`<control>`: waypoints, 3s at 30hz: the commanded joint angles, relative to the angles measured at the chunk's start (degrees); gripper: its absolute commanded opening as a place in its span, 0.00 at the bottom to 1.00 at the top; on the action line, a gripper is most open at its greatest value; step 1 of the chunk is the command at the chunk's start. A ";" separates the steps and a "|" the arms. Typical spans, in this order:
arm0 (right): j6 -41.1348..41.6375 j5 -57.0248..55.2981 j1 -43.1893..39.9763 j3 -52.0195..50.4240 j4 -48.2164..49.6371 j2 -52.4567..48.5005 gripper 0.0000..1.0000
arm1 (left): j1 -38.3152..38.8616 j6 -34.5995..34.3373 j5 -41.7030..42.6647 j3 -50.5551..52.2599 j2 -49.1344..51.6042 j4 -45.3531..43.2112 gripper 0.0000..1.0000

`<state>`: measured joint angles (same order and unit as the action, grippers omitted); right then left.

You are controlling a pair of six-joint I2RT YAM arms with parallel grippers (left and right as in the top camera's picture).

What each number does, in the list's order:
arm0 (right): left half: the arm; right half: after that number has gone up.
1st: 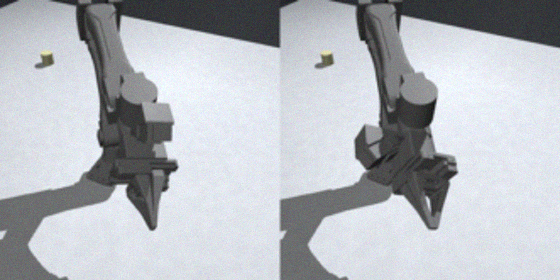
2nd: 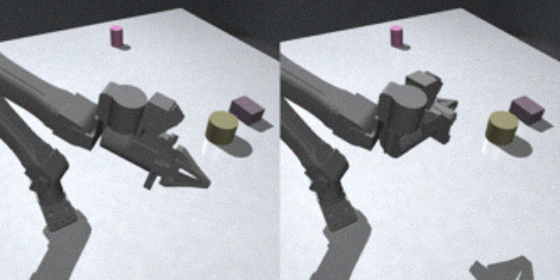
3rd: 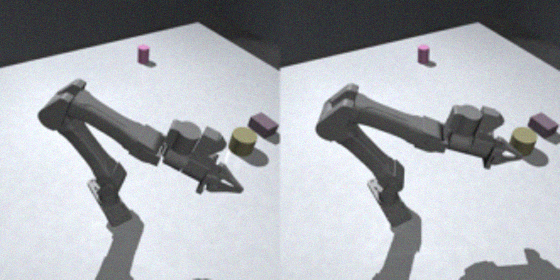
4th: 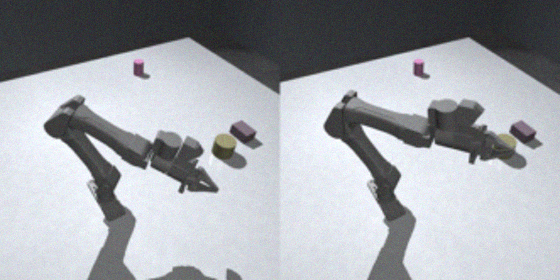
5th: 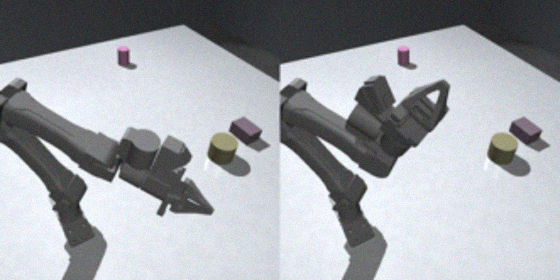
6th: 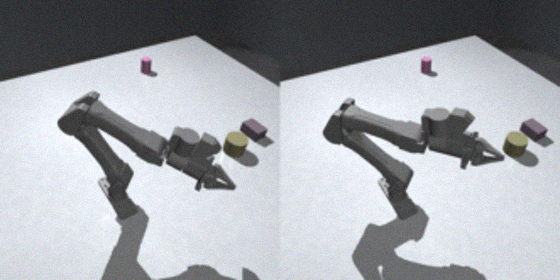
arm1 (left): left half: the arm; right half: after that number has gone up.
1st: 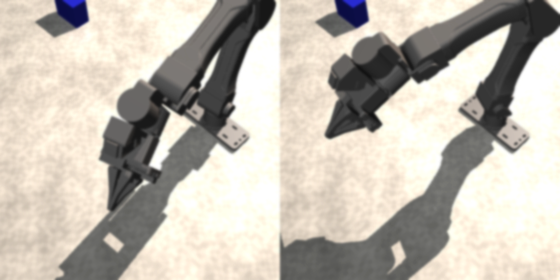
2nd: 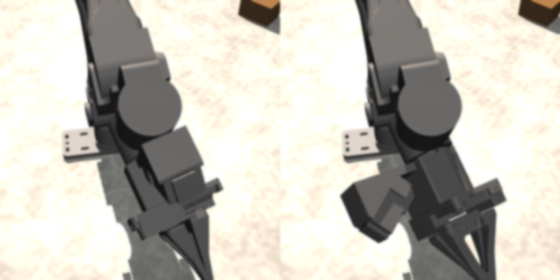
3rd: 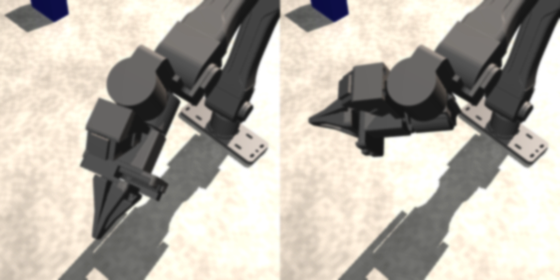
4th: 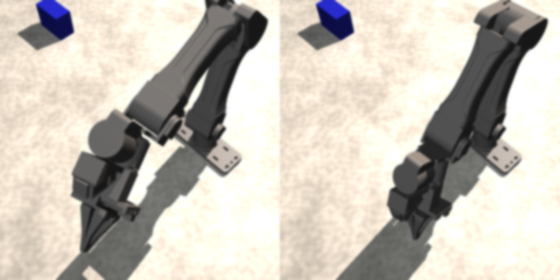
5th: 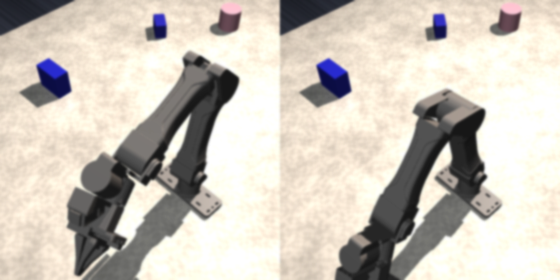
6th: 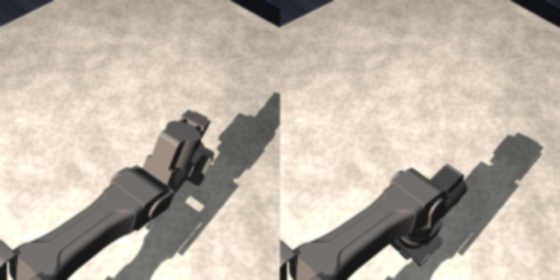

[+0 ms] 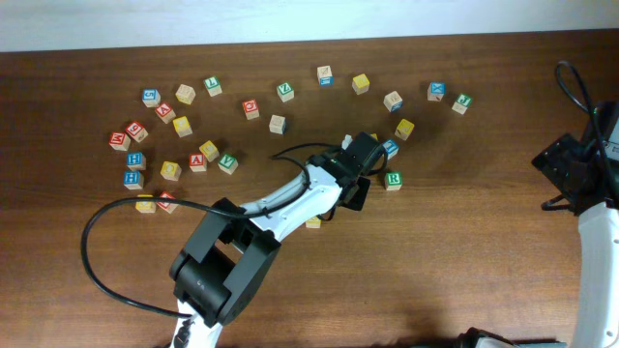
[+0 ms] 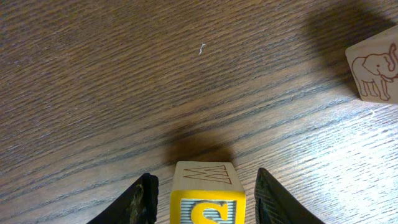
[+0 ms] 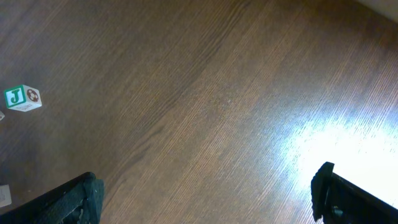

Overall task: Spell out RSS
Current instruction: 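Lower the held S block to the right of the first S block, then open the left gripper and retract the left arm leftward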

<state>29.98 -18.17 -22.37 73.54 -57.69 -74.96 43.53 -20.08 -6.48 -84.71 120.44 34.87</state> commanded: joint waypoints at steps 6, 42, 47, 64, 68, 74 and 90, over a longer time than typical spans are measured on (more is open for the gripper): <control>0.02 -0.50 -0.20 0.72 0.02 -0.07 0.98 | -0.07 0.70 -0.83 -0.46 0.63 1.07 0.37; 0.02 -0.50 -0.20 0.72 0.02 -0.07 0.98 | -0.07 -16.24 9.94 -0.52 0.63 18.84 0.20; 0.02 -0.50 -0.20 0.72 0.02 -0.07 0.98 | 0.00 -18.32 11.65 -0.52 0.63 18.29 0.21; 0.04 -0.50 -0.20 0.72 0.02 -0.07 0.98 | -0.07 -18.23 11.89 -0.66 0.63 17.31 0.39; 0.02 -0.50 -0.20 0.72 0.02 -0.07 0.98 | -0.07 -18.08 11.89 -1.75 0.63 17.70 0.34; 0.02 -0.50 -0.20 0.72 0.02 -0.07 0.98 | -0.07 -19.85 12.33 -2.36 0.63 17.75 0.31; 0.02 -0.50 -0.20 0.72 0.02 -0.07 0.98 | -0.07 -22.75 13.14 -2.40 0.63 17.73 0.45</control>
<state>29.98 -18.17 -22.37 73.54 -57.69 -74.96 43.55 -42.09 6.04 -86.04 120.46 52.53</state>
